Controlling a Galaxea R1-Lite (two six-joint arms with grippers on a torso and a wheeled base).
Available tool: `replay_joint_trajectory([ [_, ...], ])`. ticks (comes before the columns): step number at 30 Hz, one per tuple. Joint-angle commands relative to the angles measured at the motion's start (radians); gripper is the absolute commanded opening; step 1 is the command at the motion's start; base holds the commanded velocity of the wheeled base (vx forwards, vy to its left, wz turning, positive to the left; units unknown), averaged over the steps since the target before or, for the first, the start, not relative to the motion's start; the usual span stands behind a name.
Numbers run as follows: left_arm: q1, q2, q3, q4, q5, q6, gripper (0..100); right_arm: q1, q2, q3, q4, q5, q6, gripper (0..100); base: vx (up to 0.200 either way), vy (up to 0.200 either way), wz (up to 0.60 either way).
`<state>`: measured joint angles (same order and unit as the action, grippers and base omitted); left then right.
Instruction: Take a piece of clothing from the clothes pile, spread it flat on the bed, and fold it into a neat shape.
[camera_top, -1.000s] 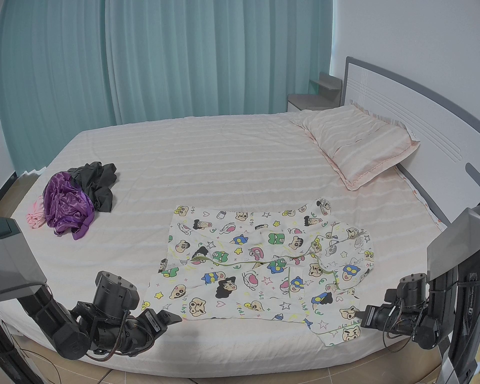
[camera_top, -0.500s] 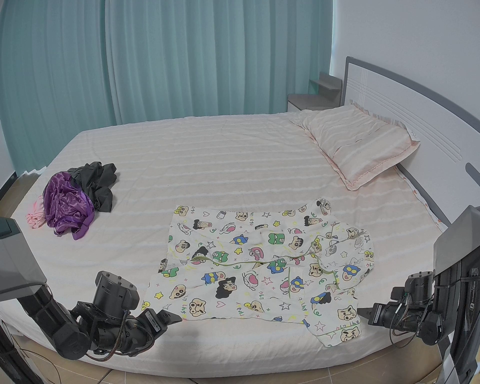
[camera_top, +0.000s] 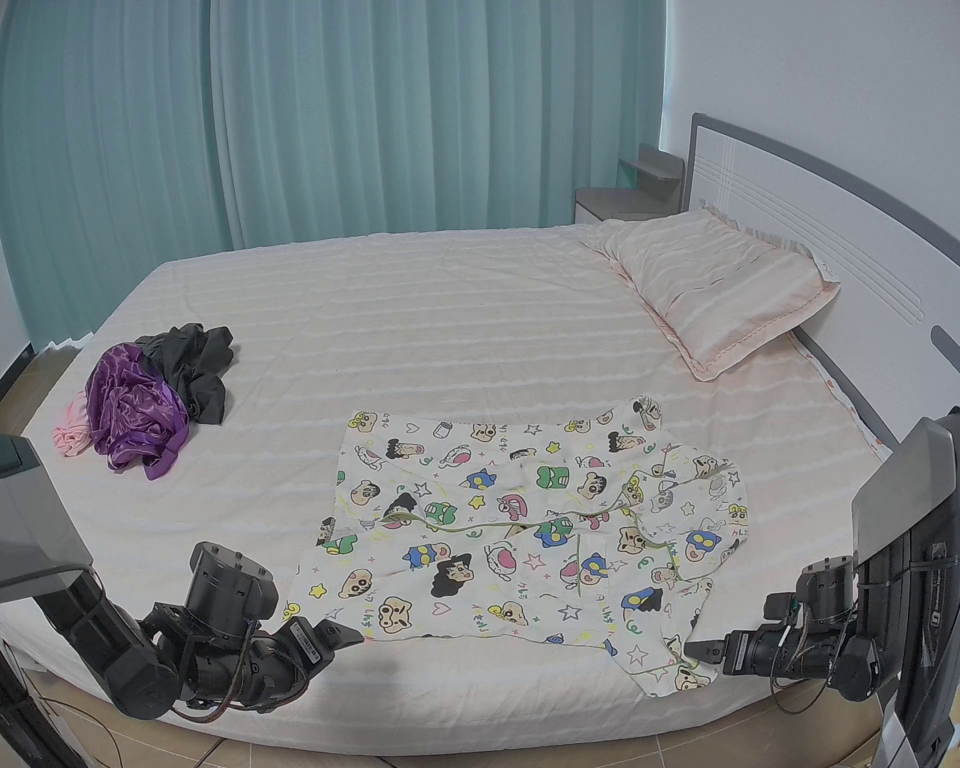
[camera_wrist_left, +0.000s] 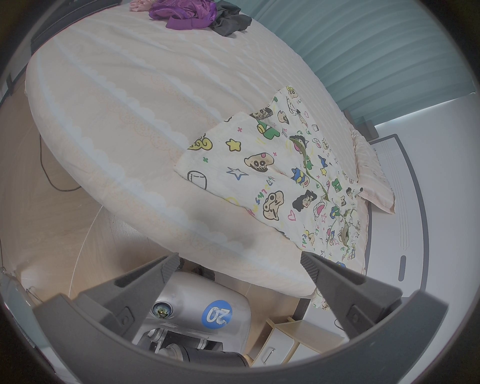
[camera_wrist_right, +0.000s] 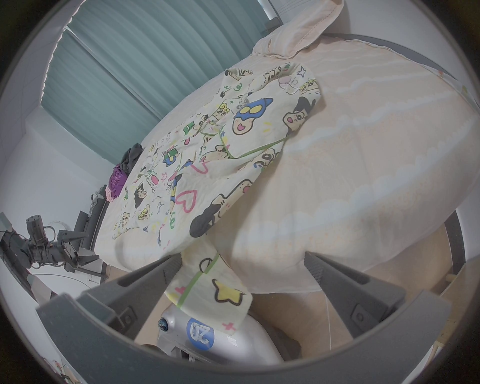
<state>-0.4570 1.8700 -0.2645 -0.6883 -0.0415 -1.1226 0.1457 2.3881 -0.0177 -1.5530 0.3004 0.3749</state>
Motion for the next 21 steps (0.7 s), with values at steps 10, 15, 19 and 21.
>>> replay_joint_trajectory([
  [10, -0.003, 0.0, 0.001, 0.001, 0.0, 0.0, 100, -0.21, -0.009, 0.018, -0.015, 0.037, -0.01, 100, 0.0, 0.0, 0.0],
  [15, -0.003, 0.0, 0.001, 0.001, 0.002, 0.0, 100, -0.236, -0.072, 0.018, -0.015, 0.112, -0.01, 100, 0.0, 0.0, 0.0],
  [19, -0.003, -0.002, 0.001, 0.001, 0.002, 0.0, 100, -0.229, -0.092, 0.018, -0.013, 0.172, -0.011, 100, 0.0, 0.0, 0.0],
  [21, -0.003, -0.002, 0.001, 0.0, 0.0, 0.0, 100, -0.226, -0.09, 0.018, -0.013, 0.187, -0.024, 100, 0.0, 0.0, 0.0],
])
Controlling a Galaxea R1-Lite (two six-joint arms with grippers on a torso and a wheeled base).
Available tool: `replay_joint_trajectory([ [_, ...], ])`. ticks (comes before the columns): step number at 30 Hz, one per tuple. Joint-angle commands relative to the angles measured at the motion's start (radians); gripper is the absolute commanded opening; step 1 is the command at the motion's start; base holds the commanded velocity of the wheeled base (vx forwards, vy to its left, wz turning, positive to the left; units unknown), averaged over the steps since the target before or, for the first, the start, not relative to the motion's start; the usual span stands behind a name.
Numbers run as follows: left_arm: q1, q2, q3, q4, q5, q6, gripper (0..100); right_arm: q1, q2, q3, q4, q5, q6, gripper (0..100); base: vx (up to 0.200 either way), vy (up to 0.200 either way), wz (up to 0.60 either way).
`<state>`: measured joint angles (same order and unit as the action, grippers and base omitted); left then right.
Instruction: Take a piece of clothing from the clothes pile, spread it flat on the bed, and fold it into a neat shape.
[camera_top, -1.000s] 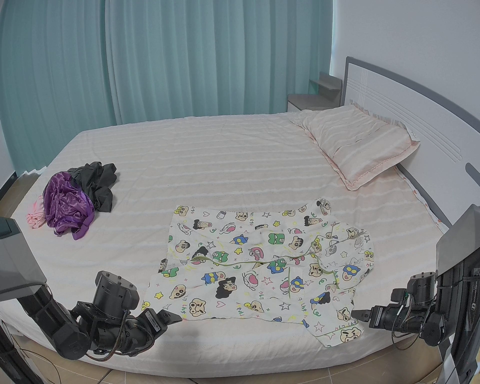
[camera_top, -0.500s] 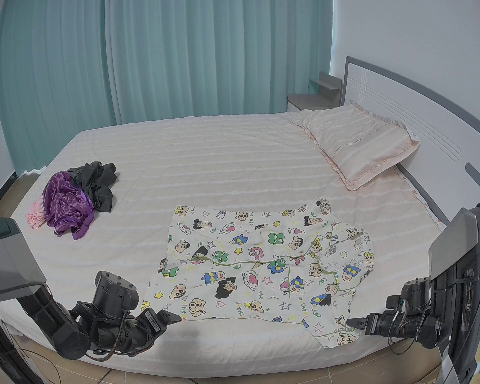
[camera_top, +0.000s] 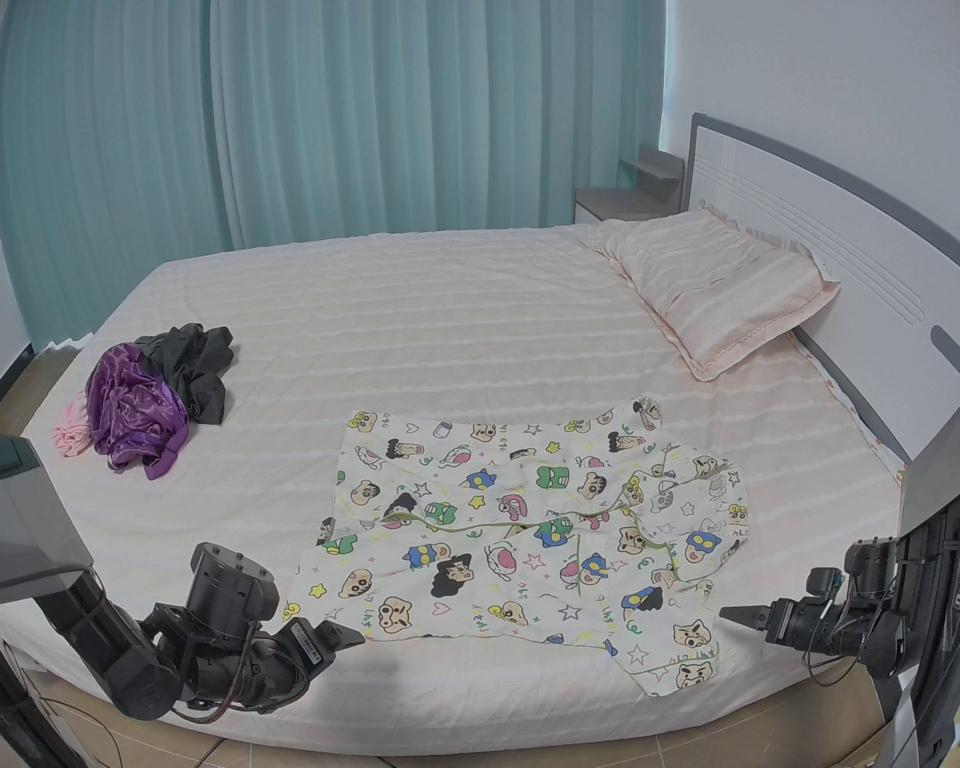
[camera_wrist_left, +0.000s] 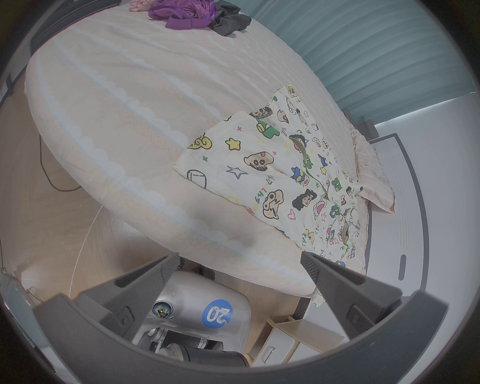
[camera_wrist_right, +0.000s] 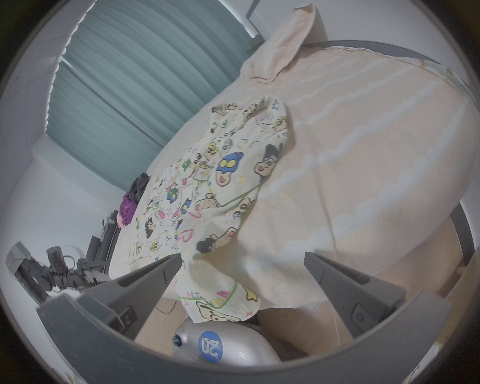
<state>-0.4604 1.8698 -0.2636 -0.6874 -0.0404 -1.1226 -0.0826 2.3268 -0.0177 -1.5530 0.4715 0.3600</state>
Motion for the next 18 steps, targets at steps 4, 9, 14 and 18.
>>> replay_joint_trajectory([
  [4, 0.002, -0.008, 0.0, -0.001, -0.001, 0.0, 100, 0.055, 0.022, 0.018, 0.002, 0.033, -0.118, 100, 0.0, 0.0, 0.0],
  [9, 0.002, -0.035, 0.009, -0.001, -0.007, 0.0, 100, 0.11, 0.066, 0.018, 0.005, 0.039, -0.176, 100, 0.0, 0.0, 0.0],
  [14, 0.0, -0.035, 0.009, -0.001, -0.009, 0.0, 100, 0.185, 0.103, 0.018, -0.009, 0.036, -0.177, 100, 0.0, 0.0, 0.0],
  [18, 0.0, -0.035, 0.009, -0.001, -0.007, 0.0, 100, 0.205, 0.111, 0.018, -0.013, 0.039, -0.177, 100, 0.0, 0.0, 0.0],
])
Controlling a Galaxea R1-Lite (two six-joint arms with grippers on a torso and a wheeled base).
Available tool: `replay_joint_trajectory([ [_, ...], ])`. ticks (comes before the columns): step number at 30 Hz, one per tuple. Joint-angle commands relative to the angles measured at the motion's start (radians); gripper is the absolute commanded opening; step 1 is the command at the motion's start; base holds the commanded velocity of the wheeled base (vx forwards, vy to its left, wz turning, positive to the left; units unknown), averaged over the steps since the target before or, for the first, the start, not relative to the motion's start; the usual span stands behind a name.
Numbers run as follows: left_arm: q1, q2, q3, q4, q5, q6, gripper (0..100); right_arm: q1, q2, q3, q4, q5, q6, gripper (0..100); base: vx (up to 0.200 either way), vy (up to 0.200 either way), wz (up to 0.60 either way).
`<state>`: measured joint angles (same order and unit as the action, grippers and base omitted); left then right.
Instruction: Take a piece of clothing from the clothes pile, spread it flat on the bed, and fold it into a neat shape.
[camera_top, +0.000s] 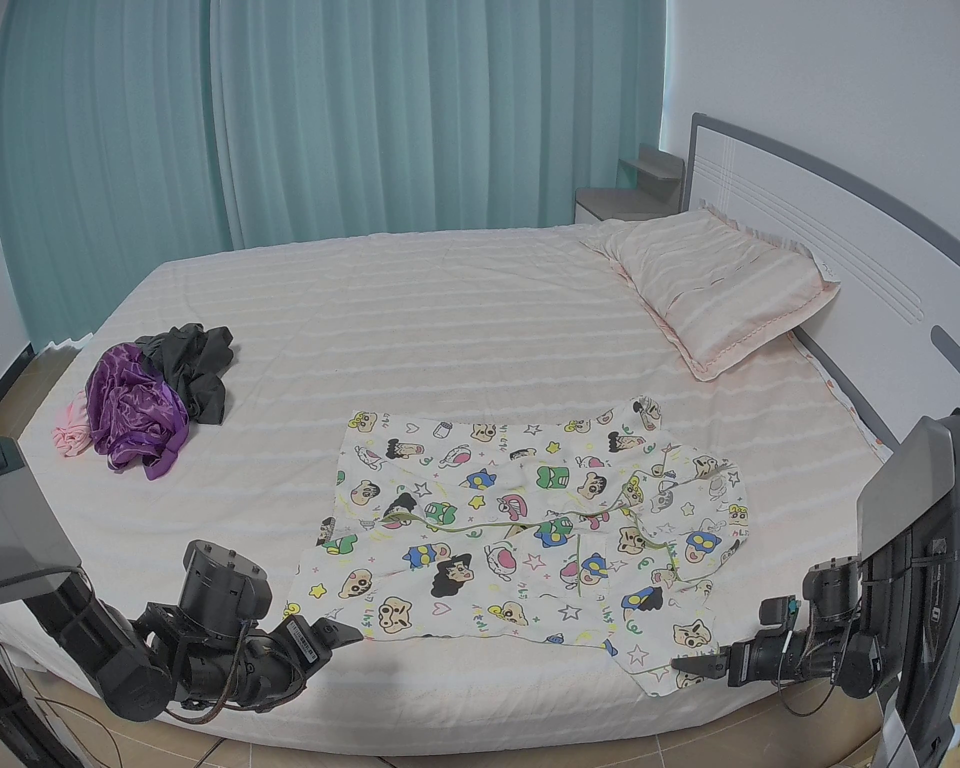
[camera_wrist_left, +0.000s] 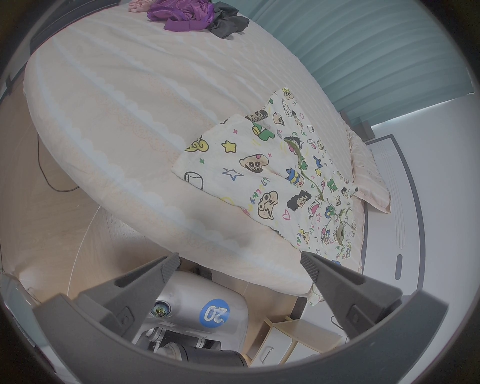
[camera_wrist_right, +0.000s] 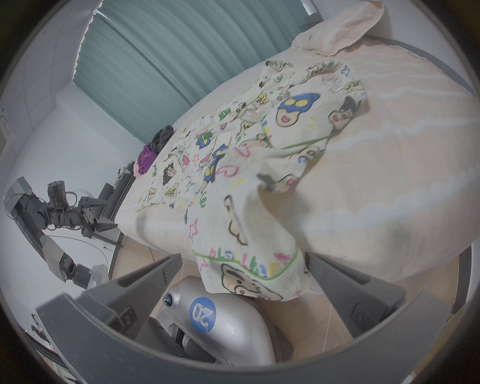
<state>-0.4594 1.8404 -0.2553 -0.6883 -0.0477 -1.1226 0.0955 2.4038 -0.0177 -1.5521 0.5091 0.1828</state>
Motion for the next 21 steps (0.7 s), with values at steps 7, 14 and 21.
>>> replay_joint_trajectory([
  [7, -0.001, -0.006, 0.001, 0.0, -0.001, 0.0, 100, 0.032, 0.043, -0.002, -0.014, 0.017, 0.003, 100, 0.0, 0.0, 0.0],
  [14, -0.001, -0.006, 0.001, -0.002, -0.001, 0.0, 100, 0.038, 0.07, -0.016, -0.014, 0.045, 0.003, 100, 0.0, 0.0, 0.0],
  [21, -0.001, -0.006, 0.001, -0.002, -0.001, 0.0, 100, 0.032, 0.087, -0.05, -0.014, 0.045, 0.014, 100, 0.0, 0.0, 0.0],
])
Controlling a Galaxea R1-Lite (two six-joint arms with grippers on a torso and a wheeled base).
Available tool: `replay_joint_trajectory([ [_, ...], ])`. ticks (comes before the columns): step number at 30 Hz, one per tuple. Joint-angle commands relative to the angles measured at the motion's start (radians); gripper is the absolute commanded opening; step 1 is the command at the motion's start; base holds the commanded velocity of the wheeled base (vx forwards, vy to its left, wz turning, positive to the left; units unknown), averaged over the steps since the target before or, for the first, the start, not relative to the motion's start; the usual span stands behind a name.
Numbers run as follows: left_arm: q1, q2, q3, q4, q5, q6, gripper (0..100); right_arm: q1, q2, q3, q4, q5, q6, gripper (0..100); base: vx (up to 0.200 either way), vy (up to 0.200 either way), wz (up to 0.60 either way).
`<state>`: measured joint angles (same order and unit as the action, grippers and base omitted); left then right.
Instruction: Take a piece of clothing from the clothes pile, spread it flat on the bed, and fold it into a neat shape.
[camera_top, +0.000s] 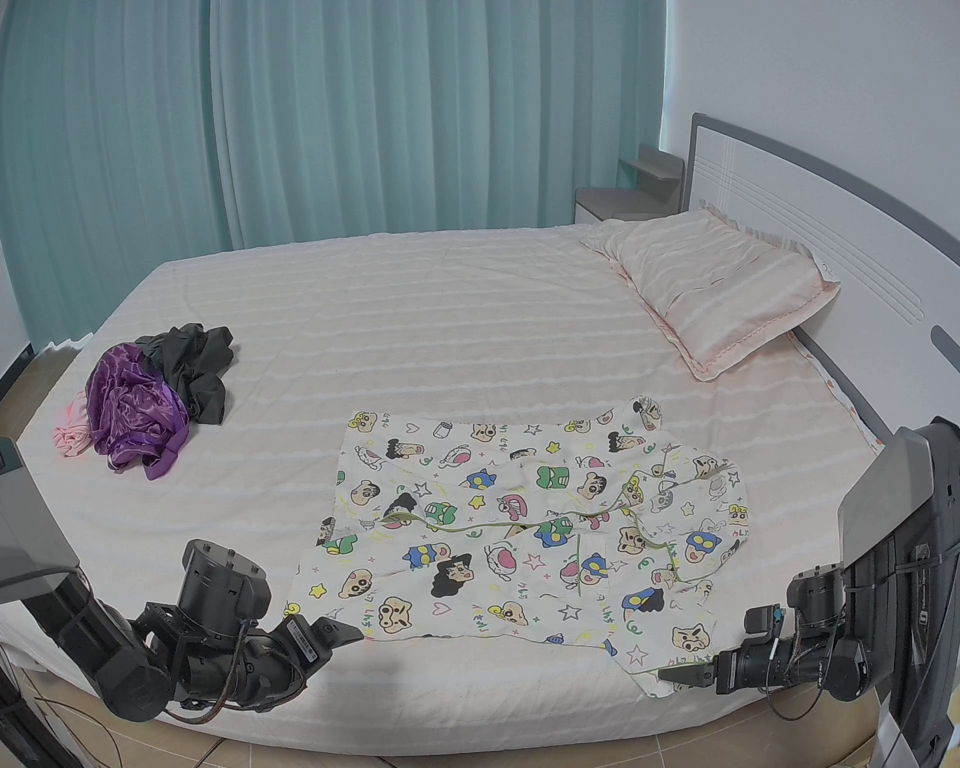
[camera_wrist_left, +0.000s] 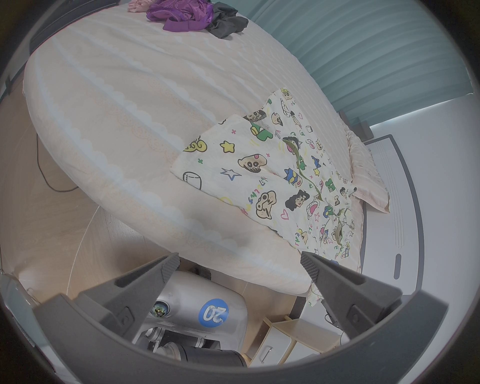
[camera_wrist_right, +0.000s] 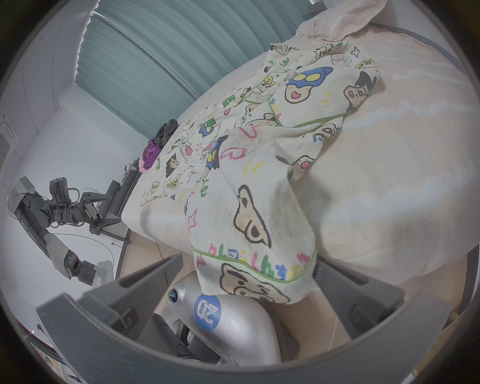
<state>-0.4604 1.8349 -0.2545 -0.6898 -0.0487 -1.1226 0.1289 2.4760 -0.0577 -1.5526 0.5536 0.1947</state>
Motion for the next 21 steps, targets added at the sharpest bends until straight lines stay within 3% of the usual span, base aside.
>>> replay_joint_trajectory([
  [1, 0.0, 0.0, 0.0, -0.001, 0.0, 0.0, 100, 0.0, 0.012, -0.004, -0.014, 0.0, 0.002, 0, 0.0, 0.0, 0.0],
  [6, -0.001, 0.001, 0.0, -0.001, 0.001, 0.003, 100, -0.011, 0.001, 0.012, -0.014, -0.008, 0.0, 0, 0.0, 0.0, 0.0],
  [16, -0.001, -0.026, -0.022, 0.001, 0.009, 0.02, 100, -0.118, -0.074, 0.058, -0.009, -0.003, 0.003, 0, 0.0, 0.0, 0.0],
  [18, 0.02, -0.028, -0.016, 0.003, 0.01, 0.092, 100, -0.172, -0.126, 0.058, 0.037, 0.034, 0.005, 0, 0.0, 0.0, 0.0],
  [21, 0.062, -0.031, -0.006, 0.004, 0.023, 0.171, 100, -0.173, -0.183, 0.058, 0.155, 0.072, -0.008, 0, 0.0, 0.0, 0.0],
])
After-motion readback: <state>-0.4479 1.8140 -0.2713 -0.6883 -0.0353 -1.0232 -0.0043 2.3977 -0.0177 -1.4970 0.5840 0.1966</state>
